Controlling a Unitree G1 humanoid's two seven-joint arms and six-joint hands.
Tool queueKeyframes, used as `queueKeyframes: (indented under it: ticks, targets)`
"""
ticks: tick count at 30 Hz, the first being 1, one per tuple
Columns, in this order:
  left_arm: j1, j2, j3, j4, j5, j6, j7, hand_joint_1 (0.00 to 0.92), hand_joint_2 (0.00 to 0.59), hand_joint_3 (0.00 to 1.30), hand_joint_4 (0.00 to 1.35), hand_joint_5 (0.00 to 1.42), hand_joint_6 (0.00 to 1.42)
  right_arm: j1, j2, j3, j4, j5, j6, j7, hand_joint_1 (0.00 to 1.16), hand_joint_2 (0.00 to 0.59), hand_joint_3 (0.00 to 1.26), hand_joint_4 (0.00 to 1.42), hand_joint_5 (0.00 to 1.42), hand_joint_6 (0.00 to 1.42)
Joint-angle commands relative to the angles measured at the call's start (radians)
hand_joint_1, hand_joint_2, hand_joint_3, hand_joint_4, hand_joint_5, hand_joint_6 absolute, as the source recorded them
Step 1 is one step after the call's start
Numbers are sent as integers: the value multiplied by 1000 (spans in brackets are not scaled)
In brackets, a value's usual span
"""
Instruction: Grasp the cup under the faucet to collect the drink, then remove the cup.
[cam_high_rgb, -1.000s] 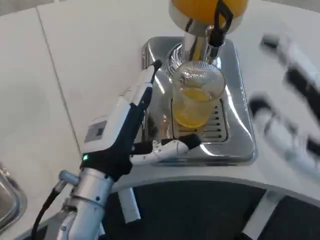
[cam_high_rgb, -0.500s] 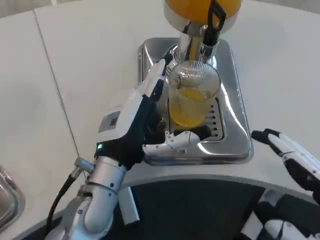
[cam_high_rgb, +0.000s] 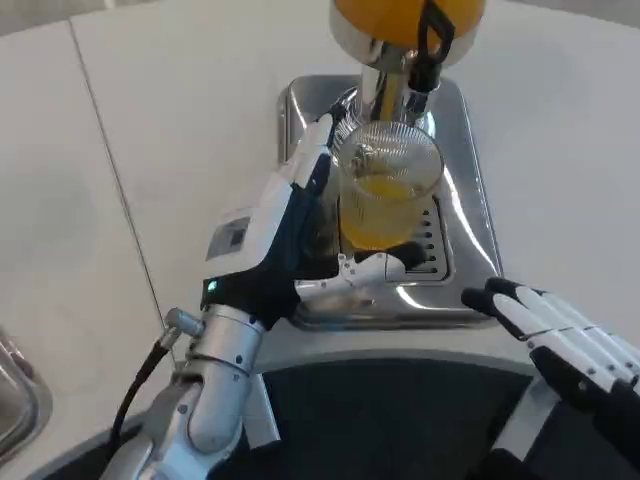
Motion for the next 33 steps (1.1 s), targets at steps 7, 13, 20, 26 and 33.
queueKeyframes:
  ticks: [7,13,20,26,33]
  targets:
    - [-61,-57,-8,115,-14,-26,68,332,30,0,0,170,209,63,5,-28,-61,-2,0,-11,275,417,46,0,14,95]
    - [-103,-78,-12,177,-7,-33,113,334,30,0,0,199,236,64,-2,-34,-63,1,15,-7,279,410,46,0,18,95]
    - [-148,-89,-24,241,7,-36,164,366,36,0,0,237,274,38,-10,-22,-58,-10,50,-6,287,412,46,0,24,95]
    - [-170,-96,-49,275,18,-35,203,403,40,0,0,279,323,12,-13,-8,-53,-22,87,-7,294,412,46,0,35,107]
    - [-167,-114,-85,278,67,2,292,475,52,129,188,597,903,1,-18,2,-60,-26,123,0,300,414,55,0,68,176]
